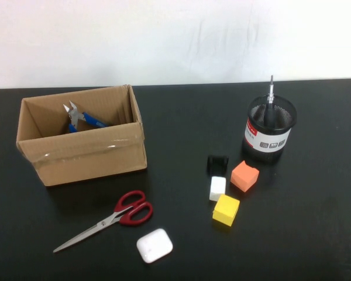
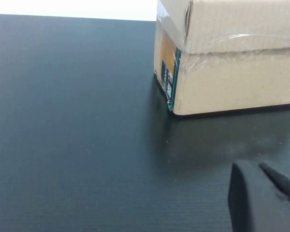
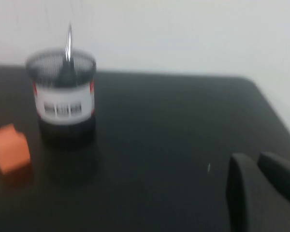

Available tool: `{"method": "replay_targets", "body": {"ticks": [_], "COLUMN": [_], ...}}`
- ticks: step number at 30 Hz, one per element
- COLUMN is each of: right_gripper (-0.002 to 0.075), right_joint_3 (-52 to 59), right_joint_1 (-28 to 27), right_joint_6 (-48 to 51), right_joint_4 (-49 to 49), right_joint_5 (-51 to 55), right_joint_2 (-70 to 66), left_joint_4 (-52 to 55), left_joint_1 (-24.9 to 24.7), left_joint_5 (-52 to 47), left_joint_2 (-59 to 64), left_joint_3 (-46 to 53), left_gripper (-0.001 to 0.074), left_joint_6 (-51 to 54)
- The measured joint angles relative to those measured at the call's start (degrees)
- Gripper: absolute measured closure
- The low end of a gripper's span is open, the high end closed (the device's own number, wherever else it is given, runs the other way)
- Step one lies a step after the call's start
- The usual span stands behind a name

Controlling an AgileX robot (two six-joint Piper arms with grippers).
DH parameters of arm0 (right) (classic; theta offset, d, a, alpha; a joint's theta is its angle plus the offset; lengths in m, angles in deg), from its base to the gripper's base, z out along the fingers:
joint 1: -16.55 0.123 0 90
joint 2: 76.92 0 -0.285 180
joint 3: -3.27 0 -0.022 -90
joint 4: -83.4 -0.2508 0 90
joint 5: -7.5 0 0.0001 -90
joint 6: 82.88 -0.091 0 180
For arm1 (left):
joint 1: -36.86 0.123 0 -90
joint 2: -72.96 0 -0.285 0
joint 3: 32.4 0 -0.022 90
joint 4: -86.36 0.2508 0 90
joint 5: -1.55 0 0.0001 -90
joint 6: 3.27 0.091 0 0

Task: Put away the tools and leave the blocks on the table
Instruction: Pick up the scissors from the table

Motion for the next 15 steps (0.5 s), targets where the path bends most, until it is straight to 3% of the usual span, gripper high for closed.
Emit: {"method": "replay_targets", "body": {"ticks": [15], "right_gripper": [0.0734], "right_joint_3": [2.54], "right_joint_1": [-3.92], "right_joint_6": [-0.04], "right_joint_4": [3.11], "right_joint_5": [6.52], "right_joint_2": [1.5], "left_joint_4": [0.0], "left_joint_1": [0.0], "left_joint_5": [0.0], "left_joint_2": [0.0], "left_joint_3": [0.0], "left_gripper": [0.0739], "left_joint_6": [0.0]}}
